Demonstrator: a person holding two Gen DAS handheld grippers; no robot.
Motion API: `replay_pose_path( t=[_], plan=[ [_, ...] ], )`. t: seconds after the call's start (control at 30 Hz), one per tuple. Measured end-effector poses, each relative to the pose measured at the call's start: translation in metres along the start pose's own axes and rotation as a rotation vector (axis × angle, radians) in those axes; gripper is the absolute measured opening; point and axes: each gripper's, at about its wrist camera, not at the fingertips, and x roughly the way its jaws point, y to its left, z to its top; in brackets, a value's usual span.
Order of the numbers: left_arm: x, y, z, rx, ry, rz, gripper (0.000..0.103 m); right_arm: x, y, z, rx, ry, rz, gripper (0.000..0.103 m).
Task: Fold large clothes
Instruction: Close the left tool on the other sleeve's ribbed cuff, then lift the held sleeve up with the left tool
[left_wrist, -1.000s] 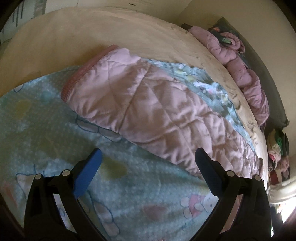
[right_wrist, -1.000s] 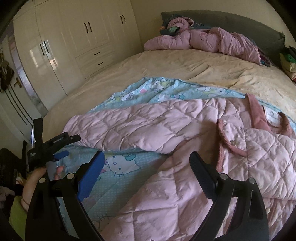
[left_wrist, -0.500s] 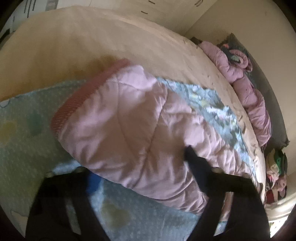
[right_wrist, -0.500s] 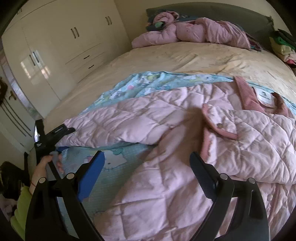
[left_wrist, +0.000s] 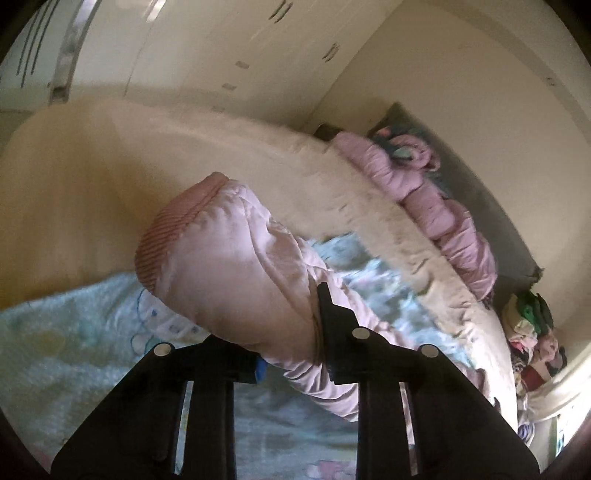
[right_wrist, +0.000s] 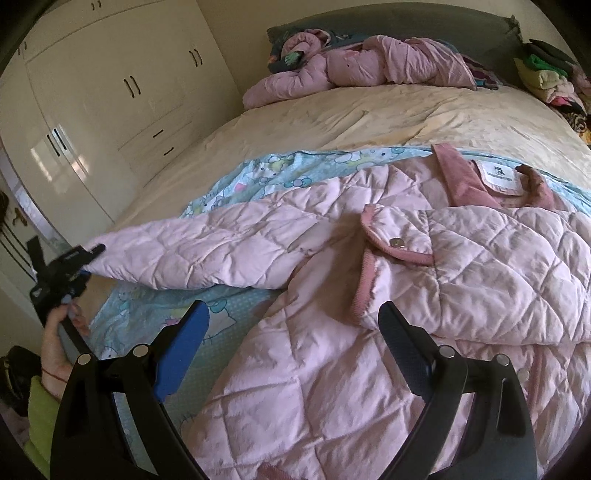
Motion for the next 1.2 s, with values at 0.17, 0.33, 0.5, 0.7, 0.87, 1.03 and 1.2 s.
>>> replay_pose_path(
  t=[0.17,0.33,0.5,0.7,0.87,1.03,1.2],
  plan=[
    [-0.031,-0.024,0.005,0.035,-0.047,-0.061,0.013,-0.017,-0.014,-0.002,0.018,-0.026,-0.015,0.092],
    [-0.054,-0.043,0.003,0.063,-0.073,-0.104,0.012,-0.035,-0.03,-0.008,0.044,-0.044,-0.028,0.092],
    [-0.073,-0.064,0.001,0.091,-0.093,-0.131,0.011,-0.059,-0.048,-0.015,0.057,-0.06,-0.046,0.092],
    [-0.091,-0.097,0.0,0.123,-0.115,-0.155,0.01,-0.092,-0.078,-0.021,0.102,-0.103,-0.062,0.092],
    [-0.106,-0.128,-0.006,0.161,-0.13,-0.17,0.009,-0.122,-0.105,-0.028,0.145,-0.139,-0.068,0.092],
    [-0.12,-0.16,-0.016,0.218,-0.144,-0.188,0.008,-0.145,-0.13,-0.035,0.19,-0.168,-0.068,0.092],
    [-0.131,-0.191,-0.027,0.268,-0.151,-0.212,0.007,-0.165,-0.149,-0.04,0.226,-0.194,-0.055,0.092]
  ],
)
